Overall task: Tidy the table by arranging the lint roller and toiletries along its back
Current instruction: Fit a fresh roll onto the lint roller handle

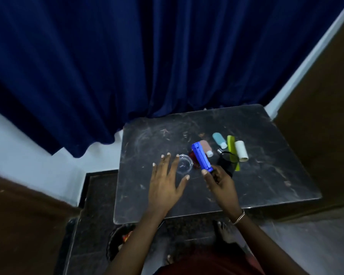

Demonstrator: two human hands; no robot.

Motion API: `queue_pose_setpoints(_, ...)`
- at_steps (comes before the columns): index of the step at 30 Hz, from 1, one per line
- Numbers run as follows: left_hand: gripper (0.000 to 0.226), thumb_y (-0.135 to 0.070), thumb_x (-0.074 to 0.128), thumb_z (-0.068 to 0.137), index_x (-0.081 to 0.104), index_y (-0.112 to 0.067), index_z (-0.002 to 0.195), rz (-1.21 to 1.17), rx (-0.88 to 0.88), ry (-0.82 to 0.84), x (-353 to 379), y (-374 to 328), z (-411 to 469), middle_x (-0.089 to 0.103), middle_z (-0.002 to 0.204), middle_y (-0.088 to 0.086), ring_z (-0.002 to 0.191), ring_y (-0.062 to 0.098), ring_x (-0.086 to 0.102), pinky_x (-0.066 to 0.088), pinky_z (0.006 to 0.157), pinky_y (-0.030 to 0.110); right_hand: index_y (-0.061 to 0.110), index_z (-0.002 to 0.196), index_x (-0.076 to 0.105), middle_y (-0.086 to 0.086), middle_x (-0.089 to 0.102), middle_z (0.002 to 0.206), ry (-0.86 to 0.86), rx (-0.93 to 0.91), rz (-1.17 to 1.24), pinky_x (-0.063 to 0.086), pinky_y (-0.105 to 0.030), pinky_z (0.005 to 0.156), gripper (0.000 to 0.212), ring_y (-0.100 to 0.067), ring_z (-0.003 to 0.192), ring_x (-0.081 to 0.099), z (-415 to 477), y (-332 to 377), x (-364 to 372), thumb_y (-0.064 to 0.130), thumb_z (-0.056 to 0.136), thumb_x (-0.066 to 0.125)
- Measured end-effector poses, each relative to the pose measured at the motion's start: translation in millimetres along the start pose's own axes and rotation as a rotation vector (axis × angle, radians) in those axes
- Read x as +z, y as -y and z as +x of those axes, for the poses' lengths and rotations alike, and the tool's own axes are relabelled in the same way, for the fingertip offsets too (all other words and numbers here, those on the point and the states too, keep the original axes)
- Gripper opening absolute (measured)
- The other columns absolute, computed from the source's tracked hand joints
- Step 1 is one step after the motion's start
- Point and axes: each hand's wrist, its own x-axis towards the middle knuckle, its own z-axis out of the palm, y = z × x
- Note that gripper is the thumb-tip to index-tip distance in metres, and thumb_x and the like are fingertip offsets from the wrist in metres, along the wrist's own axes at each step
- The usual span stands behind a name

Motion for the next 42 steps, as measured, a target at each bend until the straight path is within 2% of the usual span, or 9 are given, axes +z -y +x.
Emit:
queue_pose_setpoints(5,0.071,-0.064,0.047,0.099,0.038,-0.025,0.158,-0.011,0.084,0.048,33.1,-53.4,47.1,0.034,0.167,0.007,0.156,0.025,0.031,0.028,0.126,0.052,0.027,0.109,0.067,0.004,0.071,0.080,-0.113,0.050,-0.012,0.055,-0.041,0.071,0.028,-0.010,0.071,0.066,30.1,-26.7,-54.7,0.051,0.094,0.062)
queue_pose_setpoints(11,0.067,-0.058,0.052,0.098,0.042,-0.023,0.155,-0.014,0.188,0.084,82.5,-120.1,105.0,0.041,0.162,0.007,0.152,0.028,0.037,0.038,0.119,0.052,0.030,0.105,0.067,0.011,0.069,0.083,-0.172,0.051,-0.068,0.047,-0.018,0.066,0.018,0.000,0.073,0.062,73.6,-55.2,-128.6,0.045,0.096,0.063)
queue_pose_setpoints(17,0.060,-0.043,0.057,0.095,0.044,-0.022,0.150,0.026,0.323,0.229,137.9,-183.5,183.2,0.041,0.158,0.008,0.142,0.027,0.045,0.046,0.112,0.044,0.024,0.094,0.065,0.002,0.066,0.076,-0.225,0.128,-0.092,0.047,-0.033,0.064,0.020,-0.007,0.067,0.060,119.4,-97.0,-197.4,0.044,0.095,0.064)
queue_pose_setpoints(21,0.053,-0.010,0.059,0.090,0.052,-0.017,0.142,0.167,0.478,0.462,171.8,-211.9,232.1,0.050,0.142,0.010,0.128,0.033,0.055,0.050,0.099,0.045,0.027,0.094,0.065,0.003,0.064,0.074,-0.209,0.172,-0.154,0.046,-0.026,0.062,0.025,-0.003,0.064,0.059,141.6,-123.5,-229.5,0.051,0.093,0.062)
queue_pose_setpoints(25,0.054,-0.013,0.052,0.101,0.041,-0.018,0.154,0.406,0.660,0.748,203.0,-222.8,269.9,0.033,0.162,0.012,0.149,0.032,0.033,0.040,0.115,0.046,0.031,0.099,0.067,0.006,0.065,0.071,-0.173,0.215,-0.165,0.043,-0.018,0.059,0.021,0.001,0.062,0.058,158.1,-146.1,-249.3,0.050,0.092,0.063)
queue_pose_setpoints(28,0.047,-0.019,0.041,0.107,0.043,-0.021,0.154,0.520,0.760,0.862,217.6,-223.1,281.3,0.038,0.160,0.008,0.150,0.027,0.034,0.037,0.116,0.042,0.027,0.092,0.065,0.007,0.061,0.067,-0.166,0.235,-0.168,0.045,-0.021,0.061,0.022,0.002,0.060,0.055,165.9,-162.9,-255.9,0.050,0.092,0.064)
queue_pose_setpoints(34,0.045,-0.017,0.042,0.107,0.044,-0.022,0.151,0.589,0.795,0.936,233.5,-222.4,288.8,0.034,0.164,0.004,0.152,0.025,0.029,0.033,0.118,0.046,0.029,0.100,0.067,0.006,0.067,0.067,-0.105,0.360,-0.138,0.056,-0.038,0.071,0.031,-0.009,0.069,0.069,172.5,-189.5,-266.7,0.057,0.089,0.063)
queue_pose_setpoints(38,0.044,-0.017,0.042,0.107,0.044,-0.023,0.150,0.542,0.760,0.933,238.8,-222.0,291.4,0.034,0.163,0.002,0.152,0.023,0.028,0.033,0.117,0.043,0.032,0.106,0.067,0.012,0.071,0.074,-0.093,0.365,-0.176,0.049,-0.020,0.066,0.032,0.003,0.073,0.068,175.9,-188.0,-270.8,0.058,0.088,0.063)
queue_pose_setpoints(42,0.051,-0.017,0.056,0.100,0.048,-0.025,0.149,0.315,0.546,0.825,232.6,-220.0,295.2,0.046,0.154,0.001,0.144,0.024,0.041,0.037,0.114,0.038,0.035,0.105,0.067,0.005,0.069,0.070,-0.104,0.348,-0.165,0.052,-0.028,0.065,0.026,-0.002,0.066,0.066,177.4,-175.3,-278.8,0.055,0.091,0.062)
